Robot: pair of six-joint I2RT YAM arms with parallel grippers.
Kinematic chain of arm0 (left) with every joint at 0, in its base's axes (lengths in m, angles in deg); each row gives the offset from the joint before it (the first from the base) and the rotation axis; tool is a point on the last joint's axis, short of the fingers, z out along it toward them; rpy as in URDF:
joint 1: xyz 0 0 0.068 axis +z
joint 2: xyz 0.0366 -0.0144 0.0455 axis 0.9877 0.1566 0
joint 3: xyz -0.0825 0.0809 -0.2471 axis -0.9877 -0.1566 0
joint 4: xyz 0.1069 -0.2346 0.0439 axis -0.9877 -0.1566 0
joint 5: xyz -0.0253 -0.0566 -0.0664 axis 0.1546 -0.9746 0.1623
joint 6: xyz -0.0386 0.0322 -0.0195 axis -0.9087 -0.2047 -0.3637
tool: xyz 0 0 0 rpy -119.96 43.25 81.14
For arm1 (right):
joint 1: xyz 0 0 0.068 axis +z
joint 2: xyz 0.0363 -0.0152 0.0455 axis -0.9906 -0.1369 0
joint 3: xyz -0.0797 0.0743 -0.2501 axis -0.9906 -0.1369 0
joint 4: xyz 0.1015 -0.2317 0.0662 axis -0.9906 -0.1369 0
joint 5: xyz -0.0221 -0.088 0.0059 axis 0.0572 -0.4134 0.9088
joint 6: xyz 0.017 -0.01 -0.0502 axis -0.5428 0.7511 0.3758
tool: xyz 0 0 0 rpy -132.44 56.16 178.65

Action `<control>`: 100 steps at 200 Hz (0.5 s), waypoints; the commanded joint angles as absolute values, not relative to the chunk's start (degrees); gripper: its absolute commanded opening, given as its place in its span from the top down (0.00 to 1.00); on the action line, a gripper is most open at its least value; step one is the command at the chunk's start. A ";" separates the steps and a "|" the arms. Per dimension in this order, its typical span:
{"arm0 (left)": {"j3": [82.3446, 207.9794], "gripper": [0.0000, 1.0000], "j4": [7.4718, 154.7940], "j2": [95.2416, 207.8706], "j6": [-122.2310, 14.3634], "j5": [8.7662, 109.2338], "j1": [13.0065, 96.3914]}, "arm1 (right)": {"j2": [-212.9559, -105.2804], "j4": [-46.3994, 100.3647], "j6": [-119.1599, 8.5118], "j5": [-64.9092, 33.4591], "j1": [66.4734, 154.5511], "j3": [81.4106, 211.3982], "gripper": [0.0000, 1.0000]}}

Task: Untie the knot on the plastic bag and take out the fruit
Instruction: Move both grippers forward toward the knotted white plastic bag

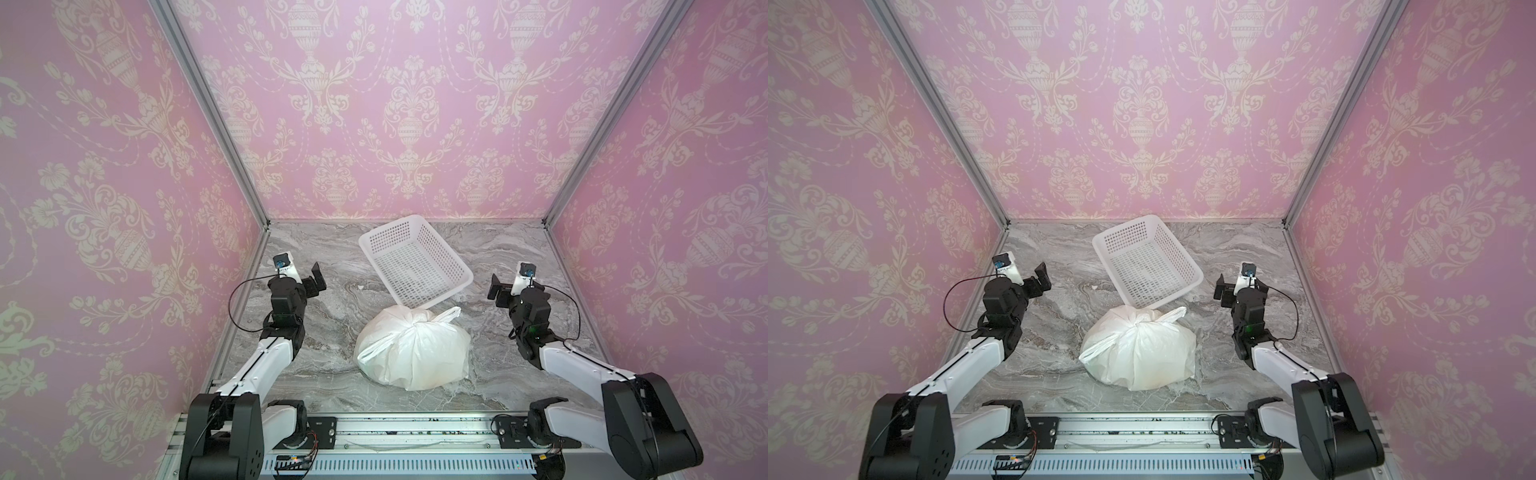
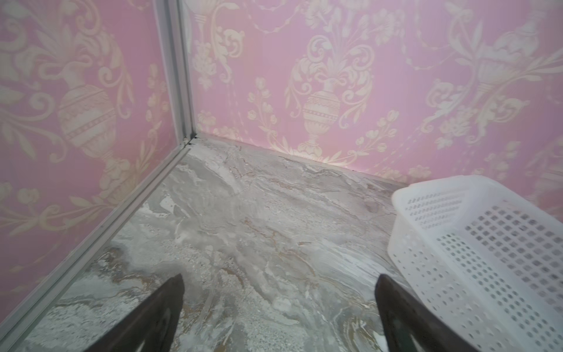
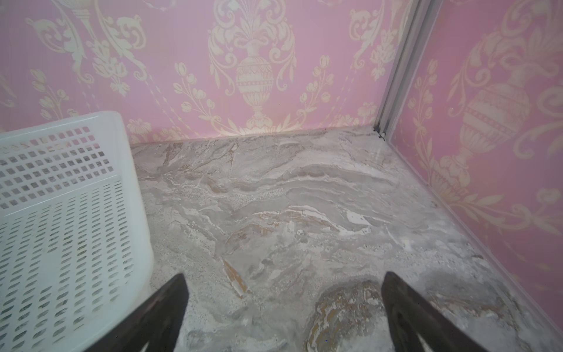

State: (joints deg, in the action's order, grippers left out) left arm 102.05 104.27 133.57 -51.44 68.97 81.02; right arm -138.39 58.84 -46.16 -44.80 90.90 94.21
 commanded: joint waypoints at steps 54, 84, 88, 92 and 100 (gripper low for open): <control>102.85 0.01 93.54 125.44 -63.18 62.02 82.70 | -120.31 43.58 -63.64 -26.01 89.92 93.86 0.00; 106.67 0.01 88.09 126.78 -62.10 53.74 79.36 | -118.86 36.60 -62.67 -19.28 93.42 97.07 0.00; 107.50 0.01 86.48 127.05 -61.36 54.02 77.89 | -118.94 35.36 -62.32 -19.07 94.45 97.85 0.01; 108.38 0.01 84.57 127.17 -60.29 54.92 76.20 | -118.95 33.83 -61.97 -19.09 95.48 98.59 0.03; 109.56 0.01 81.61 127.13 -57.82 57.54 72.02 | -118.68 31.34 -61.28 -19.23 97.78 99.81 0.06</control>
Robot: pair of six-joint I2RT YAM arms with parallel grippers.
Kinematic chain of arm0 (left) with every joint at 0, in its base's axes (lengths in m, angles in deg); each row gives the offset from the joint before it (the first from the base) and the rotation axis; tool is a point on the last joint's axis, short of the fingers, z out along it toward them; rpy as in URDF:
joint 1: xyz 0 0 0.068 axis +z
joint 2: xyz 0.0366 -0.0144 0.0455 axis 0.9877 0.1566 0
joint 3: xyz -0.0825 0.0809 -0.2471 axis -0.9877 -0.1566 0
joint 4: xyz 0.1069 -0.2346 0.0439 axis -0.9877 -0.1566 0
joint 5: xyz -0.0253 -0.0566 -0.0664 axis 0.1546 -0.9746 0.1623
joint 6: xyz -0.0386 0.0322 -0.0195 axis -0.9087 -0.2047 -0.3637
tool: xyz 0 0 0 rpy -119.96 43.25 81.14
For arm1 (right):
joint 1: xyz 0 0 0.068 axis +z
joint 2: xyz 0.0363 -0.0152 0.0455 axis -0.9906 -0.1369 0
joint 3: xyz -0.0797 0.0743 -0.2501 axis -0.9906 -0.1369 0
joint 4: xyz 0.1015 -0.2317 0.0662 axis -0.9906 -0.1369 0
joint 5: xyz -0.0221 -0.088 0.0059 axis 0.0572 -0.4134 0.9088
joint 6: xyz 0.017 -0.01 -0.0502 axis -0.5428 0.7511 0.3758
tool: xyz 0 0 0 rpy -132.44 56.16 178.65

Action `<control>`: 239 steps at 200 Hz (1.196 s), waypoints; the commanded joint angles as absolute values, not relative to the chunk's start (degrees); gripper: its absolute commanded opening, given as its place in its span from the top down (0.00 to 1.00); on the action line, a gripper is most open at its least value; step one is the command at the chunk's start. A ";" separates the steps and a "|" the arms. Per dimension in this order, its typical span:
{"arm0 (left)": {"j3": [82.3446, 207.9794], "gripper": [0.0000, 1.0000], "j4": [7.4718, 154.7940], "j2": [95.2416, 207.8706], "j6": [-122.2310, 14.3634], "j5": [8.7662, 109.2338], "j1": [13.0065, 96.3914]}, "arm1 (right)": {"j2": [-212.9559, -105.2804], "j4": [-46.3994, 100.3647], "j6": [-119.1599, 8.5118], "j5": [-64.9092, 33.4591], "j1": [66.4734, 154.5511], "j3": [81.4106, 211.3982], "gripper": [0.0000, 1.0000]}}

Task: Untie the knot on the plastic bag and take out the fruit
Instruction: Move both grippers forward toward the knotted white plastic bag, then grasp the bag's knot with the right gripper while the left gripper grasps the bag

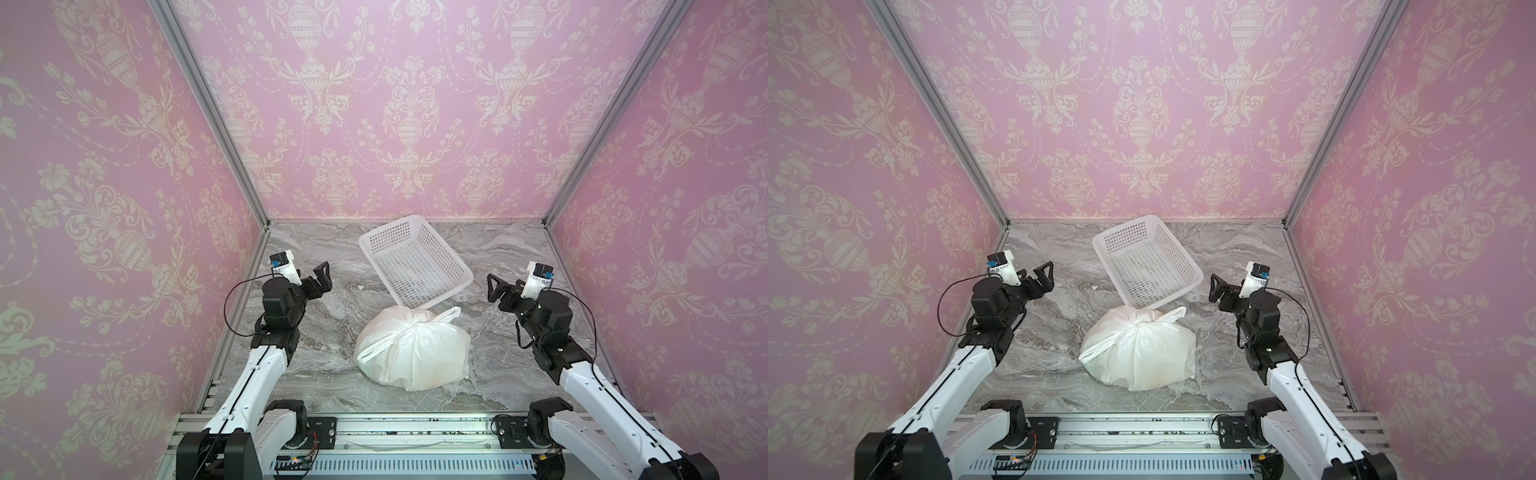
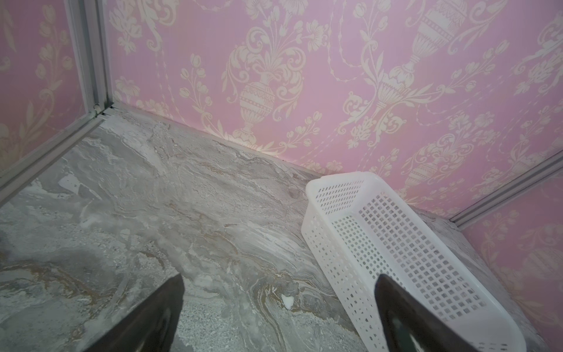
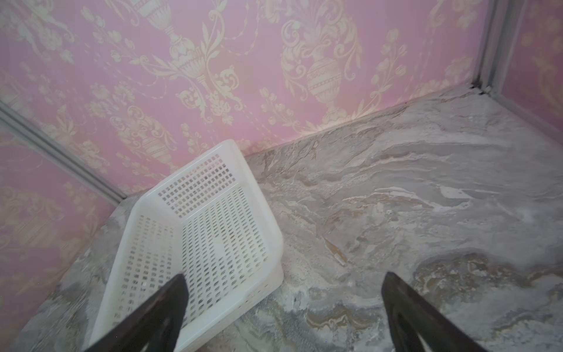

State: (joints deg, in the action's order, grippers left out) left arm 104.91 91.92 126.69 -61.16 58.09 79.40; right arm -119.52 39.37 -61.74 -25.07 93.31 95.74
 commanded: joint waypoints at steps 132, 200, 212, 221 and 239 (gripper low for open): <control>99.09 0.13 76.36 104.18 -54.95 56.97 50.93 | -119.87 15.99 -56.21 -38.77 140.19 105.76 0.13; 96.20 0.16 86.70 117.08 -57.91 55.64 48.74 | -133.97 12.64 -54.06 -43.81 142.25 111.97 0.19; 97.41 0.15 85.11 119.58 -56.30 57.91 46.70 | -134.06 13.35 -53.82 -42.99 142.29 111.78 0.29; 98.26 0.15 83.85 121.26 -55.14 60.29 45.04 | -133.99 13.16 -53.58 -42.94 142.34 111.91 0.44; 99.53 0.15 81.96 123.34 -53.79 63.67 42.32 | -133.65 12.68 -53.06 -43.36 142.52 111.33 0.67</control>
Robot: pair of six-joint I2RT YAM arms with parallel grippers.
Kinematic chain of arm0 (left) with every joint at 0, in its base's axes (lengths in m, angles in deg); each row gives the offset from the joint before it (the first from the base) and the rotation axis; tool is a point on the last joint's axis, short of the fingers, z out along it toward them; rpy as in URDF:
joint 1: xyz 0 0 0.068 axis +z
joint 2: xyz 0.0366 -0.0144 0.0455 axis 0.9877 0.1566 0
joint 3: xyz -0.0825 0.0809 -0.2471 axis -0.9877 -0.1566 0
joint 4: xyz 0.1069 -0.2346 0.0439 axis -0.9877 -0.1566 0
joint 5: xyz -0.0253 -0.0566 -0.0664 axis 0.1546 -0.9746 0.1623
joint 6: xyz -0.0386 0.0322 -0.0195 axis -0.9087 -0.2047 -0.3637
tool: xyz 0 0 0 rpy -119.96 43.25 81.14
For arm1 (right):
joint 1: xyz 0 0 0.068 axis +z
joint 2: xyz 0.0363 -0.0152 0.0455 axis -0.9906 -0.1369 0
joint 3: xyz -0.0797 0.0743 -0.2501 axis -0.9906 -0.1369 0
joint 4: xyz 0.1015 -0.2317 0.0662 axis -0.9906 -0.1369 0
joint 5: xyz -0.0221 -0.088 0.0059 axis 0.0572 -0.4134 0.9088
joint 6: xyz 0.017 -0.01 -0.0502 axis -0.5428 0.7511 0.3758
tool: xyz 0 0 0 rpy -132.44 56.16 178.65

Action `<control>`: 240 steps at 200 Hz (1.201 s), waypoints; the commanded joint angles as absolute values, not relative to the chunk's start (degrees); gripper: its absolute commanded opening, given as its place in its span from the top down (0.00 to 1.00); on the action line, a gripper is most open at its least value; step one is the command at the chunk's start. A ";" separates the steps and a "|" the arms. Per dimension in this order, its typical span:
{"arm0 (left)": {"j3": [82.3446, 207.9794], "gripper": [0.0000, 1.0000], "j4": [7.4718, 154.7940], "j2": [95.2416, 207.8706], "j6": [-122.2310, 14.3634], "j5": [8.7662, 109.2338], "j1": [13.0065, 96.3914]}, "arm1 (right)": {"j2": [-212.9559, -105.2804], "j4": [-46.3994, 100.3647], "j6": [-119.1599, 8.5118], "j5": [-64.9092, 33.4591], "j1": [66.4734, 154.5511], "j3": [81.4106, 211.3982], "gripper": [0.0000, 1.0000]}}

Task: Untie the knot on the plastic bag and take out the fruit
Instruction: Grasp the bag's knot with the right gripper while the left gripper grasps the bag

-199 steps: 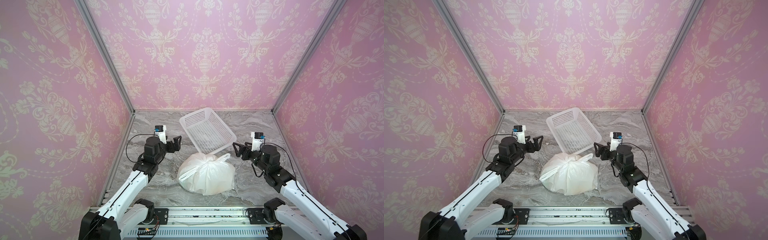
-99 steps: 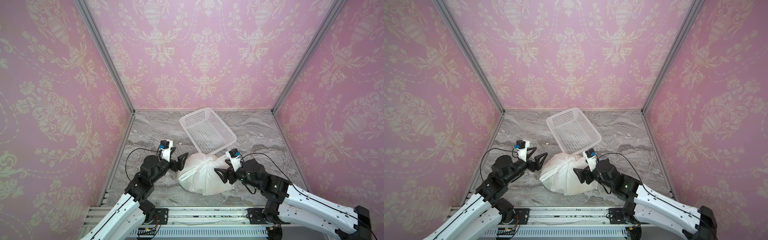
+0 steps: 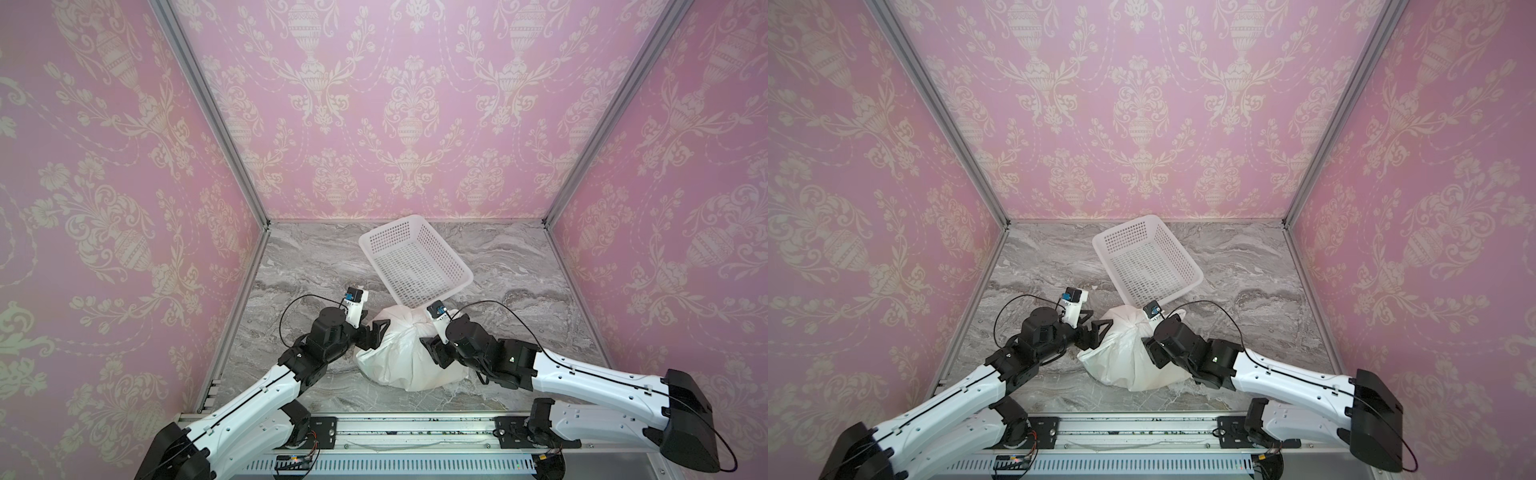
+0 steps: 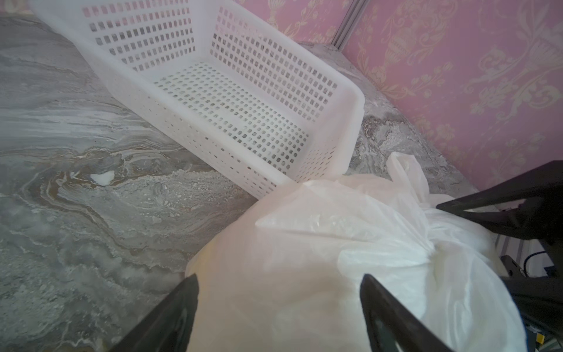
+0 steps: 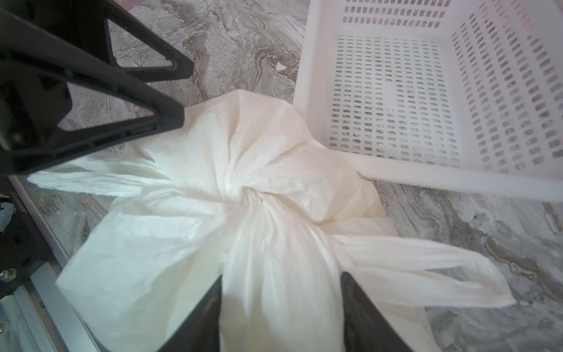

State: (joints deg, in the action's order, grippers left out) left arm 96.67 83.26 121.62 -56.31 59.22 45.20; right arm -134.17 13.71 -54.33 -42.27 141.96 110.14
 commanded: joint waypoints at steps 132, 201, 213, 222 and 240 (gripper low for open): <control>102.17 0.08 75.34 121.97 -54.03 63.41 38.15 | -124.93 18.09 -50.47 -40.60 142.56 103.28 1.00; 102.95 0.73 77.14 124.08 -53.68 62.98 37.76 | -128.15 18.83 -49.85 -39.80 142.51 104.30 1.00; 103.22 0.89 77.09 124.17 -53.74 62.38 37.75 | -127.92 18.94 -49.84 -39.97 142.54 104.09 1.00; 103.08 1.00 77.41 123.92 -53.80 62.35 37.76 | -127.57 19.11 -49.84 -40.21 142.58 103.92 1.00; 102.59 1.00 77.56 122.90 -54.25 64.60 37.84 | -126.46 19.10 -49.98 -41.14 142.51 103.35 1.00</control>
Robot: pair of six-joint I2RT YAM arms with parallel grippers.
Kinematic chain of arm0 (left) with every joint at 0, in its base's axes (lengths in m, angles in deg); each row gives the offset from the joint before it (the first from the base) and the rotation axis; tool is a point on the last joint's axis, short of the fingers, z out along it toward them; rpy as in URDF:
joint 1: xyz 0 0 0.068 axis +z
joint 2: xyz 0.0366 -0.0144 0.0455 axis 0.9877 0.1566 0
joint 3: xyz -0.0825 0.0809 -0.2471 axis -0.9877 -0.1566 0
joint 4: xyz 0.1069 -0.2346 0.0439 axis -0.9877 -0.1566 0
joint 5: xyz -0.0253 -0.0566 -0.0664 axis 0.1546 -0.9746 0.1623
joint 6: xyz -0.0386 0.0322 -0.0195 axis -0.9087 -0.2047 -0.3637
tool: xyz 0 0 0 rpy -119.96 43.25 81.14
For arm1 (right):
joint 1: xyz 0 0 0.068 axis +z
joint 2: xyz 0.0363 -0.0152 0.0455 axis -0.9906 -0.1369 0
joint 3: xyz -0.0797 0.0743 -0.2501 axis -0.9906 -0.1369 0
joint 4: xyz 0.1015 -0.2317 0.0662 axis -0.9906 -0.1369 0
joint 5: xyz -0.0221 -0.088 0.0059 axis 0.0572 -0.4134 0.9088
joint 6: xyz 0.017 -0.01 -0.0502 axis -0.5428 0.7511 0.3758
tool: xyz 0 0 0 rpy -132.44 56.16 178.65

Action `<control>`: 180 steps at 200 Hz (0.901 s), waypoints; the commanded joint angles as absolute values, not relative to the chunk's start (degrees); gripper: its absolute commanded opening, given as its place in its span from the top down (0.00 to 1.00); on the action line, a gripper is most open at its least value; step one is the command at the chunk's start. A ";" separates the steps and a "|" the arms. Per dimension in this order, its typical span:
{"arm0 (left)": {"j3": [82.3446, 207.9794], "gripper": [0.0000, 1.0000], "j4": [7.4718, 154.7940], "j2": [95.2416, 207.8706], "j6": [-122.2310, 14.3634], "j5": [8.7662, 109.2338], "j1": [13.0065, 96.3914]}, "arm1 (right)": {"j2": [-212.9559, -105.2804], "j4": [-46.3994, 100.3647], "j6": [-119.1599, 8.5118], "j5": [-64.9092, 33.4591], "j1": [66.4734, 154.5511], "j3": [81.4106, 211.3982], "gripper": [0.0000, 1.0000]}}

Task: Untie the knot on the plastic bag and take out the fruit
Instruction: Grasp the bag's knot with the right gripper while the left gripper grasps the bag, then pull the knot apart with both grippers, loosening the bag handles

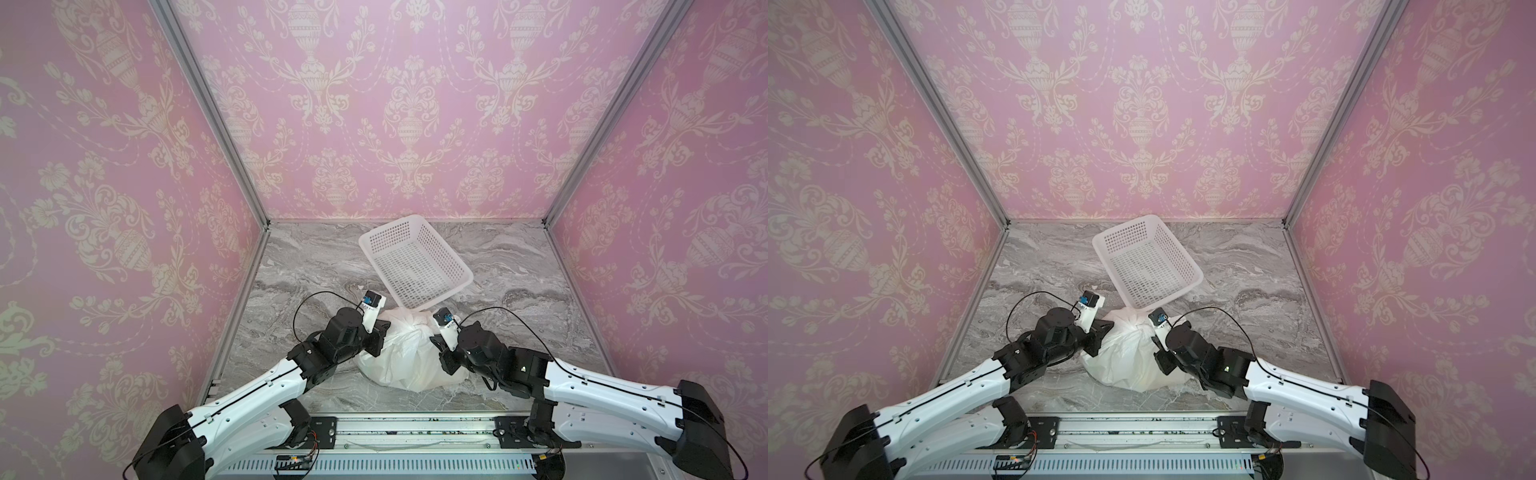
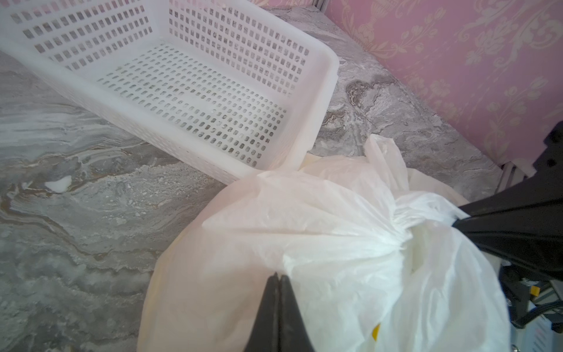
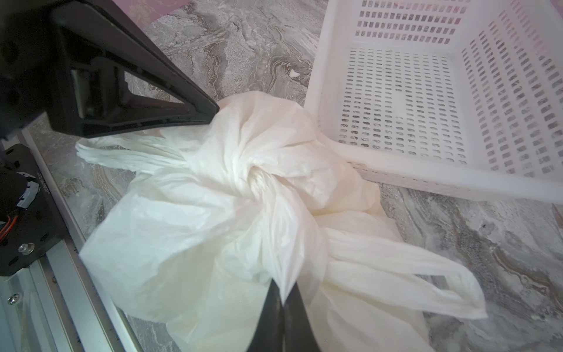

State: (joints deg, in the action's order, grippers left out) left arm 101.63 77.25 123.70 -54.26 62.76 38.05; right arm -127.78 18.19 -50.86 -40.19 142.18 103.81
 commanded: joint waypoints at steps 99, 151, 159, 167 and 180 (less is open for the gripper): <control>104.74 0.19 72.33 119.02 -63.14 56.89 37.83 | -121.19 24.45 -47.70 -33.88 142.51 98.81 1.00; 103.64 0.07 74.76 122.99 -62.21 53.69 37.83 | -121.75 27.09 -47.14 -31.00 142.58 97.69 1.00; 103.57 0.13 75.37 123.77 -61.96 53.65 37.83 | -121.81 27.24 -47.19 -30.96 142.55 97.62 1.00; 103.38 0.22 76.27 124.44 -61.95 53.33 37.83 | -122.08 27.54 -47.21 -30.88 142.51 97.54 1.00; 103.34 0.53 77.45 125.12 -62.14 53.27 37.83 | -122.62 27.85 -47.16 -30.49 142.52 97.61 1.00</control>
